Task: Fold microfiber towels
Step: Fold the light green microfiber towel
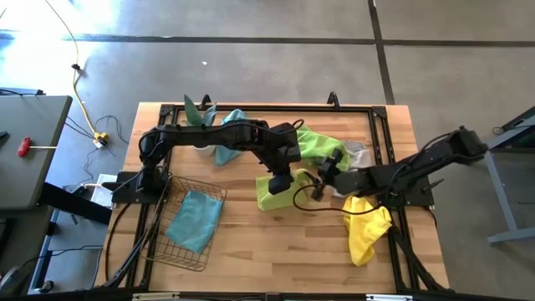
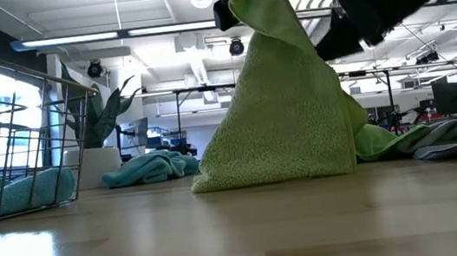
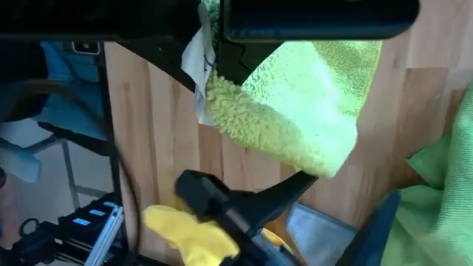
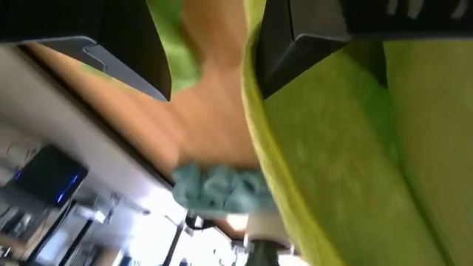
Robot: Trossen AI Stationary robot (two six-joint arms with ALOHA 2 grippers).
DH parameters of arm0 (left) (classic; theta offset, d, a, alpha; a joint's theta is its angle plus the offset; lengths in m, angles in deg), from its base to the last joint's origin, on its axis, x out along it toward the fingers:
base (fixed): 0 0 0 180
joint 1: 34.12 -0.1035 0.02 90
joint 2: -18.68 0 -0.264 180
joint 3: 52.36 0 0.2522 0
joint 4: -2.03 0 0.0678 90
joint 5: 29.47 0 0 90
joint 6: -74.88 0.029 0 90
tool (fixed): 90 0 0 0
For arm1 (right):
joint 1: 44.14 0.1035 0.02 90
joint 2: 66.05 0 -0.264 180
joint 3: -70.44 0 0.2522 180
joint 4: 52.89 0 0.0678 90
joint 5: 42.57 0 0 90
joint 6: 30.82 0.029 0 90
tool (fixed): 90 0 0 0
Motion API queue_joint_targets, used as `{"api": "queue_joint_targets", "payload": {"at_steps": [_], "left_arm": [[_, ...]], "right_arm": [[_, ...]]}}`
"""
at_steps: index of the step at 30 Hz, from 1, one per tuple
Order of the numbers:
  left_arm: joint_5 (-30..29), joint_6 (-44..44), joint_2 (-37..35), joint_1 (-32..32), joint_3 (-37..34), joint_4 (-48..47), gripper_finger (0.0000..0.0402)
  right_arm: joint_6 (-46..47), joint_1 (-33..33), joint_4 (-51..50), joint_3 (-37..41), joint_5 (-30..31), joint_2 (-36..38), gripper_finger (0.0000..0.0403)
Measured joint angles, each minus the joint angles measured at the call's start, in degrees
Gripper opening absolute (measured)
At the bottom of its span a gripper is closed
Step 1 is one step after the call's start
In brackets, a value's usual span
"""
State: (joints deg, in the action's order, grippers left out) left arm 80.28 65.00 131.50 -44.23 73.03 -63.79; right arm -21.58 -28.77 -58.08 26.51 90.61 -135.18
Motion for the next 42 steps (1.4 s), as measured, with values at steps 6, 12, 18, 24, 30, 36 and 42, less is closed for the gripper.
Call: {"api": "queue_joint_targets", "payload": {"at_steps": [6,12,18,24,30,36,42], "left_arm": [[2.1,-0.4,0.0,0.0,0.0,0.0,0.0005],[2.0,-0.4,0.0,0.0,0.0,0.0,0.0005],[2.0,-0.4,0.0,0.0,0.0,-0.3,0.0005],[1.9,-0.4,0.0,0.0,0.0,-3.4,0.0005],[1.9,1.5,0.0,0.0,0.0,-9.2,0.0005],[-2.0,5.3,0.0,0.7,0.0,-15.3,0.001],[-5.8,6.1,0.0,2.0,0.0,-23.5,0.0034]], "right_arm": [[9.0,0.0,-5.1,0.0,-1.8,-5.2,0.0188],[13.7,0.0,-7.2,0.0,-1.9,-10.0,0.0188],[14.8,0.1,-7.9,0.0,-5.0,-11.6,0.0139],[14.8,0.1,-9.2,0.0,-11.2,-11.1,0.0021],[14.8,0.1,-9.7,0.0,-18.7,-10.3,0.001],[14.4,0.2,-11.3,0.0,-23.9,-4.1,0.0002],[16.7,0.2,-23.8,-4.1,-24.7,5.5,0.0001]]}}
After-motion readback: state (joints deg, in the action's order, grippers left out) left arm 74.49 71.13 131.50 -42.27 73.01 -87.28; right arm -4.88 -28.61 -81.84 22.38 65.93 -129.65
